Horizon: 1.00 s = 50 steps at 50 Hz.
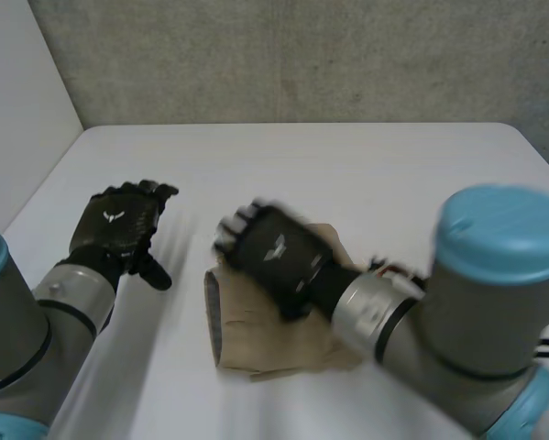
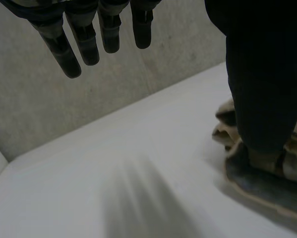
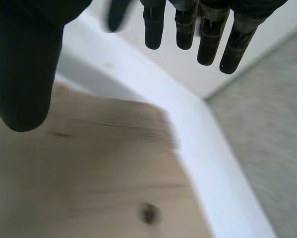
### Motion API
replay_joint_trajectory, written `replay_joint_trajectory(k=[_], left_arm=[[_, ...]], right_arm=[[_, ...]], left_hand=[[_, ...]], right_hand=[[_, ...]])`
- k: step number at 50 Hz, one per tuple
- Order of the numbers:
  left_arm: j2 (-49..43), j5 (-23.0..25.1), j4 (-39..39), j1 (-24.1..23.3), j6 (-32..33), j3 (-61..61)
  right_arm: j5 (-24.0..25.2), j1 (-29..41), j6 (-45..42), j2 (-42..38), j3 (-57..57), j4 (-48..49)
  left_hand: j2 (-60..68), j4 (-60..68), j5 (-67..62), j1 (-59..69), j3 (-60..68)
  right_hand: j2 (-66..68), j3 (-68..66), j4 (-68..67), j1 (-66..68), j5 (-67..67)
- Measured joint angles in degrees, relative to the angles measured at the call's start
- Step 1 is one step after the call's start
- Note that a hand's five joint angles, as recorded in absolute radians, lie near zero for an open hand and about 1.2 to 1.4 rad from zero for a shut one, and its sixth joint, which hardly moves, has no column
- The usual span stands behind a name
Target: Fold the shorts.
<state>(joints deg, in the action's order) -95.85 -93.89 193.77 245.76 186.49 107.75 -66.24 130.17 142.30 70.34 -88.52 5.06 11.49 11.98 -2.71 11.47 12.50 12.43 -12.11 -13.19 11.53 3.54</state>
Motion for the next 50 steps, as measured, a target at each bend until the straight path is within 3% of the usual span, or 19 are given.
replay_joint_trajectory(k=[6,9,10,18,23,30,38,45,50], left_arm=[[-2.1,-0.2,0.1,-4.0,-0.1,-6.2],[-3.7,-0.3,0.0,-6.2,-0.2,-8.7],[-6.1,-0.5,-0.1,-9.1,-0.5,-11.7],[-18.6,-2.0,-4.2,-16.5,-4.9,-20.8],[-27.6,-7.5,-11.8,-17.6,-8.4,-24.5],[-30.7,-11.9,-16.3,-17.1,-9.2,-24.2],[-22.4,-10.8,-16.8,-17.6,-8.6,-22.9],[-9.5,-9.2,-16.6,-17.2,-8.2,-25.3],[-0.3,-8.3,-18.6,-11.5,-8.0,-29.6]], right_arm=[[-2.9,-7.9,18.5,5.7,0.5,0.8],[-3.4,-9.5,22.8,6.2,0.7,0.5],[-3.9,-11.3,26.5,6.0,1.0,-0.8],[-6.2,-13.8,26.7,-2.3,4.3,-7.2],[-9.6,-14.0,23.1,-10.5,7.1,-9.7],[-12.9,-13.9,19.2,-15.2,8.6,-10.0],[-14.6,-13.4,16.5,-10.4,9.2,-9.8],[-16.1,-13.5,22.3,0.0,10.5,-8.9],[-25.3,-14.4,28.9,10.3,11.5,-6.3]], left_hand=[[0.0,0.0,0.0,0.0,0.0],[0.0,0.0,0.0,0.0,0.0],[0.0,0.0,0.0,0.0,0.0],[0.0,0.0,0.0,0.0,0.0],[0.0,0.0,0.0,0.0,0.0],[-0.9,-0.1,0.0,-1.7,0.0],[-1.7,-0.1,0.2,-1.9,-0.3],[-1.6,-0.1,0.2,-1.7,-0.3],[-1.4,-0.1,0.2,-1.4,-0.3]], right_hand=[[0.0,0.0,0.0,0.0,0.0],[0.0,0.0,0.0,0.0,0.0],[0.0,0.0,0.0,0.0,0.0],[0.0,0.0,0.0,0.0,0.0],[0.0,0.0,0.0,0.0,0.0],[0.0,0.0,0.0,-1.2,-0.5],[0.0,0.0,0.0,-1.6,-0.8],[0.0,0.0,0.0,-1.6,-0.8],[0.0,0.0,0.0,-1.6,-0.8]])
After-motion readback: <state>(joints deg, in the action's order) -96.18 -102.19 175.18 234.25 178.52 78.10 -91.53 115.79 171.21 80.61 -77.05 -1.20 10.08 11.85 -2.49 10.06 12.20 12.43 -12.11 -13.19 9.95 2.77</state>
